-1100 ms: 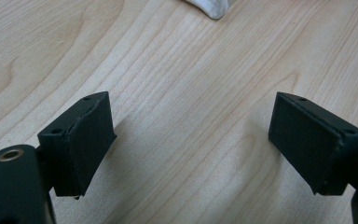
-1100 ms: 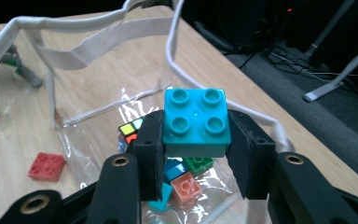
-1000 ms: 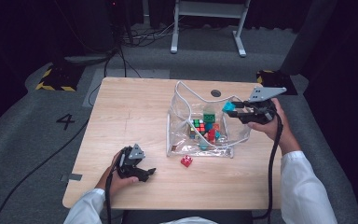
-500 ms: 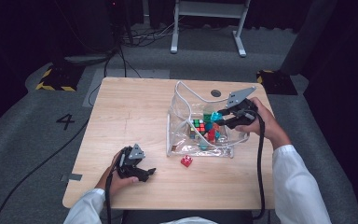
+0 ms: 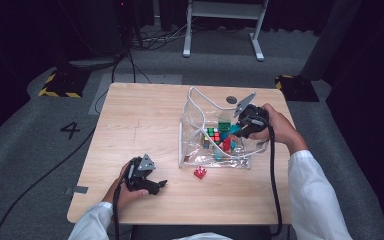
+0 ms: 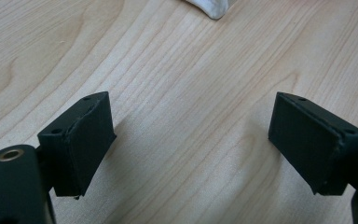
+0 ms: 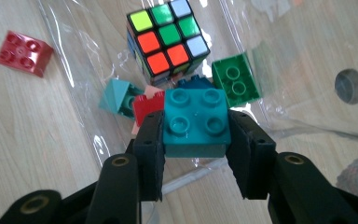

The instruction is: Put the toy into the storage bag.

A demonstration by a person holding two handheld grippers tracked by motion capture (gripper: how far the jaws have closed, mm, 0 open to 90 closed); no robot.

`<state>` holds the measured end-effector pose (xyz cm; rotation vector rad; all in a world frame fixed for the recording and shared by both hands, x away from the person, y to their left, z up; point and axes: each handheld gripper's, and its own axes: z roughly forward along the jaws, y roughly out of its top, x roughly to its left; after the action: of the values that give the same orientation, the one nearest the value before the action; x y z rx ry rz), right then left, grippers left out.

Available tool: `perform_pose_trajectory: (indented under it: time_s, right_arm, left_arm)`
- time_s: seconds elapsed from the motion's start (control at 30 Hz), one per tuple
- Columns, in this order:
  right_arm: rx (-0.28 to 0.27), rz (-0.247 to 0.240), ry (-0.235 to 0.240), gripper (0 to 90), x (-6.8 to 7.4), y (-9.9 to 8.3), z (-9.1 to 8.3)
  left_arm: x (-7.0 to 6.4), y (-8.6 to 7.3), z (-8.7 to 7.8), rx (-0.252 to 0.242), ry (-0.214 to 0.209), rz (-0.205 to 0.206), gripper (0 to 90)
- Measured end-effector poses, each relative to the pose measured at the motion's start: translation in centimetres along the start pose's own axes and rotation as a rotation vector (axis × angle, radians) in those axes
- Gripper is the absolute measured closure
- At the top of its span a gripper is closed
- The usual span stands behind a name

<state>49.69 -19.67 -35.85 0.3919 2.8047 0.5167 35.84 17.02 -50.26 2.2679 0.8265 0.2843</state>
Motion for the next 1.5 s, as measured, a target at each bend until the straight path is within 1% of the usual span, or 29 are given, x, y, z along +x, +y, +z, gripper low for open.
perform_pose_trajectory:
  time_s: [0.1, 0.17, 0.23, 0.27, 0.3, 0.37, 0.43, 0.47, 0.5, 0.53, 0.6, 0.63, 0.67, 0.7, 0.77, 0.8, 0.83, 0.87, 0.93, 1.1, 1.17, 1.2, 1.23, 1.3, 1.33, 1.37, 1.4, 1.47, 1.5]
  right_arm:
    - [0.022, -0.004, -0.002, 59.2, 0.0, -0.1, 0.3]
    - [0.051, -0.008, -0.008, 59.1, 0.0, -0.3, 0.3]
    - [0.055, -0.012, -0.006, 59.1, 0.0, -0.4, 0.3]
    - [0.066, -0.017, -0.011, 59.1, -0.1, -0.6, 0.1]
    - [0.072, -0.014, -0.013, 59.1, -0.2, -0.8, 0.1]
    - [0.093, -0.002, -0.014, 59.1, -0.4, -1.2, -0.1]
    - [0.132, 0.006, -0.031, 59.1, -0.4, -1.7, -0.2]
    - [0.150, 0.013, -0.036, 59.1, -0.4, -1.9, -0.3]
    - [0.157, 0.005, -0.036, 59.1, -0.4, -2.1, -0.3]
    - [0.165, 0.007, -0.033, 59.1, -0.4, -2.3, -0.4]
    - [0.185, 0.011, -0.047, 59.1, -0.3, -2.5, -0.6]
    - [0.180, 0.001, -0.051, 59.1, -0.4, -2.6, -0.7]
    - [0.185, 0.015, -0.052, 59.1, -0.2, -2.6, -0.8]
    - [0.178, -0.001, -0.052, 59.1, -0.3, -2.7, -0.8]
    - [0.180, 0.001, -0.050, 59.1, -0.3, -2.8, -0.8]
    - [0.182, -0.001, -0.049, 59.1, -0.3, -2.8, -0.8]
    - [0.186, 0.007, -0.051, 59.1, -0.2, -2.9, -0.8]
    - [0.182, 0.006, -0.052, 59.1, -0.2, -2.9, -0.9]
    - [0.158, -0.005, -0.046, 59.0, -0.2, -3.0, -0.9]
    - [0.121, -0.004, -0.036, 58.7, -0.2, -3.1, -1.1]
    - [0.101, -0.001, -0.050, 56.0, -0.2, -3.1, -1.3]
    - [0.083, 0.004, -0.048, 55.3, -0.2, -3.2, -1.4]
    - [0.079, -0.003, -0.049, 54.6, -0.2, -3.2, -1.4]
    - [0.070, 0.001, -0.058, 50.5, -0.2, -3.3, -1.5]
    - [0.065, 0.019, -0.065, 49.6, -0.2, -3.4, -1.6]
    - [0.055, 0.011, -0.068, 49.4, -0.4, -3.5, -1.7]
    - [0.042, 0.022, -0.070, 48.1, -0.3, -3.6, -1.8]
    - [0.010, 0.020, -0.074, 45.7, -0.4, -3.8, -2.1]
    - [0.000, 0.036, -0.078, 44.4, -0.3, -3.8, -2.2]
  left_arm:
    - [0.0, 0.0, 0.0, 0.000, 0.000, 0.000, 14.1]
    - [0.0, 0.0, 0.0, 0.000, 0.000, 0.000, 14.1]
    - [0.0, 0.0, 0.0, 0.000, 0.000, 0.000, 14.1]
    - [0.0, 0.0, 0.0, 0.000, 0.000, 0.000, 14.1]
    - [0.0, 0.0, 0.0, -0.001, 0.001, -0.006, 14.1]
    - [0.0, 0.0, 0.0, 0.000, 0.000, -0.002, 14.2]
    - [0.0, 0.0, 0.0, 0.002, 0.001, 0.003, 14.1]
    - [0.0, 0.0, 0.0, 0.001, 0.001, -0.002, 14.1]
    - [0.0, 0.0, 0.0, 0.002, 0.000, 0.002, 14.1]
    - [0.0, 0.0, 0.0, 0.001, 0.001, -0.002, 14.1]
    - [0.0, 0.0, 0.0, 0.001, 0.001, -0.003, 14.1]
    - [0.0, 0.0, 0.0, 0.001, 0.001, 0.001, 14.1]
    - [0.0, 0.0, 0.0, 0.002, 0.001, 0.002, 14.1]
    - [0.0, 0.0, 0.0, 0.001, 0.001, 0.001, 14.1]
    - [0.0, 0.0, 0.0, 0.001, 0.001, -0.003, 14.1]
    - [0.0, 0.0, 0.0, 0.002, 0.001, 0.002, 14.1]
    - [0.0, 0.0, 0.0, 0.002, 0.001, 0.002, 14.1]
    - [0.0, 0.0, 0.0, 0.001, 0.001, -0.003, 14.1]
    - [0.0, 0.0, 0.0, 0.001, 0.001, -0.003, 14.1]
    - [0.0, 0.0, 0.0, 0.001, -0.002, -0.002, 14.0]
    - [0.0, 0.0, 0.0, 0.001, -0.004, -0.002, 14.0]
    - [0.0, 0.0, 0.0, 0.001, -0.003, -0.002, 14.0]
    - [0.0, 0.0, 0.0, 0.000, -0.003, -0.004, 14.0]
    - [0.0, 0.0, 0.0, 0.000, -0.003, -0.004, 14.0]
    - [0.0, 0.0, 0.0, 0.000, -0.003, -0.004, 14.0]
    - [0.0, 0.0, 0.0, 0.000, -0.002, -0.004, 14.0]
    - [0.0, 0.0, 0.0, 0.000, -0.002, -0.004, 14.0]
    - [0.0, 0.0, 0.0, 0.000, -0.003, -0.004, 14.0]
    - [0.0, 0.0, 0.0, 0.001, -0.005, -0.002, 14.0]
